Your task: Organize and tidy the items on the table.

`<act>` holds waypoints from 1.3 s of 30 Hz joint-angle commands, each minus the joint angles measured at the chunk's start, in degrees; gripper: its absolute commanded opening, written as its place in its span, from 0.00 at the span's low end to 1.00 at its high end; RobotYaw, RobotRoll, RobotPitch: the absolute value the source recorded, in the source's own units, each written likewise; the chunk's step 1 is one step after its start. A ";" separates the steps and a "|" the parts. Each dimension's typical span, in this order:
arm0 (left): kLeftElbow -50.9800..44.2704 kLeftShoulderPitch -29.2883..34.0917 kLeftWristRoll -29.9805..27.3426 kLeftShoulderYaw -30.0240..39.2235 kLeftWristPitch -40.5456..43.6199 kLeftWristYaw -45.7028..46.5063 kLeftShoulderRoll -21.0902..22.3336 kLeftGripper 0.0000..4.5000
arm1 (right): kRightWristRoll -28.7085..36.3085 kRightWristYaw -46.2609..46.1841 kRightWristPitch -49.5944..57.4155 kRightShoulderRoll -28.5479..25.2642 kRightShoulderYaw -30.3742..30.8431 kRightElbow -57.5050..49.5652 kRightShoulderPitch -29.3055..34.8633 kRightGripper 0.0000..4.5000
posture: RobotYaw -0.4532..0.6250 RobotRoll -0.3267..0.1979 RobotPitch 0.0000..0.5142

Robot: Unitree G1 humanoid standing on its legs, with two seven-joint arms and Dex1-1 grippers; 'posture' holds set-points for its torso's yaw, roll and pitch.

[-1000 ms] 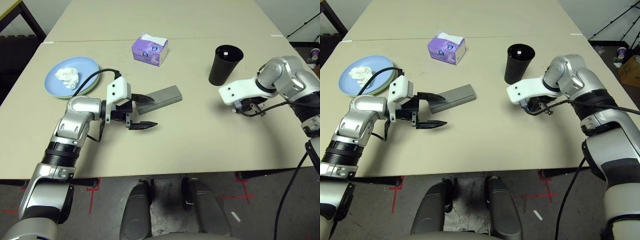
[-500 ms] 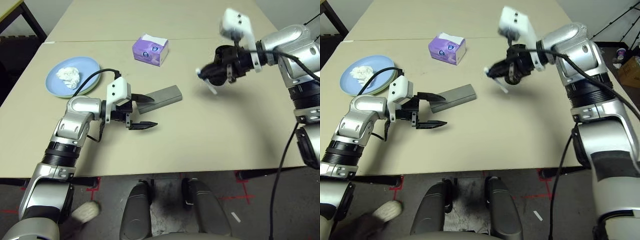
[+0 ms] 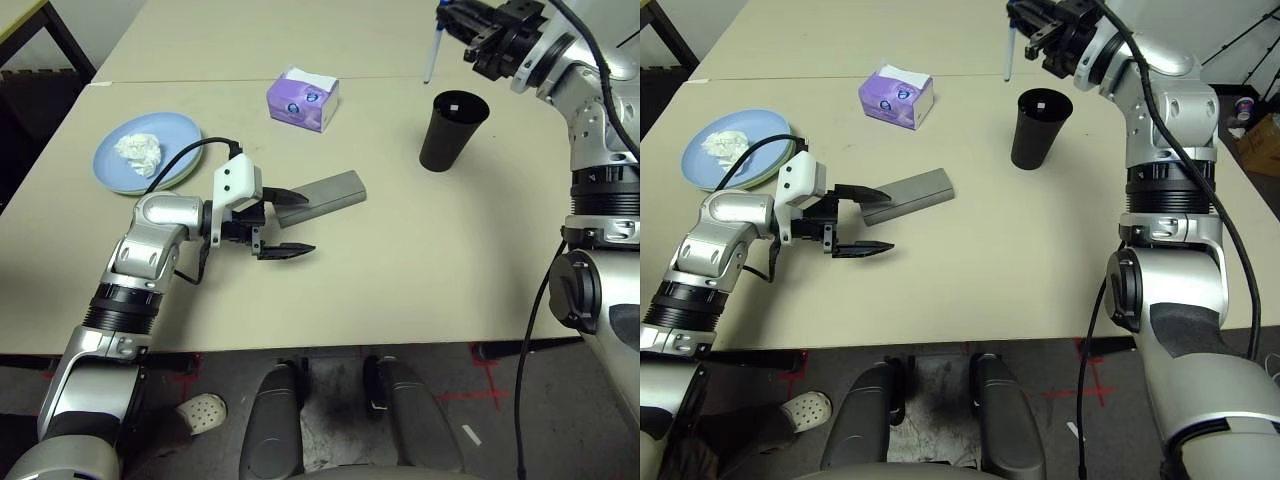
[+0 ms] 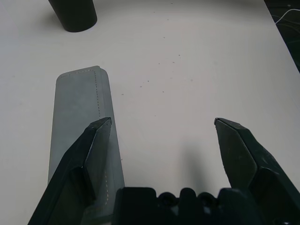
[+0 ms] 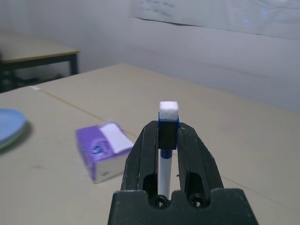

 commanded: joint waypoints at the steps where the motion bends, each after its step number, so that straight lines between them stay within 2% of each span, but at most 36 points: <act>1: -0.19 0.60 -0.15 -0.15 0.01 -0.41 0.42 1.00 | 0.43 -3.52 -2.39 0.13 -1.16 -2.23 2.23 0.09 | 0.37 0.62 0.36; 10: -0.11 0.08 -0.71 -0.21 0.09 -1.12 0.16 1.00 | 1.42 -7.78 -2.57 0.96 -0.34 -4.65 6.37 0.09 | 0.37 0.62 0.36; 39: -1.40 -1.51 -4.34 3.07 3.40 2.00 -1.64 1.00 | -0.33 -10.28 -3.50 0.44 1.63 -7.60 9.78 0.09 | 0.37 0.62 0.36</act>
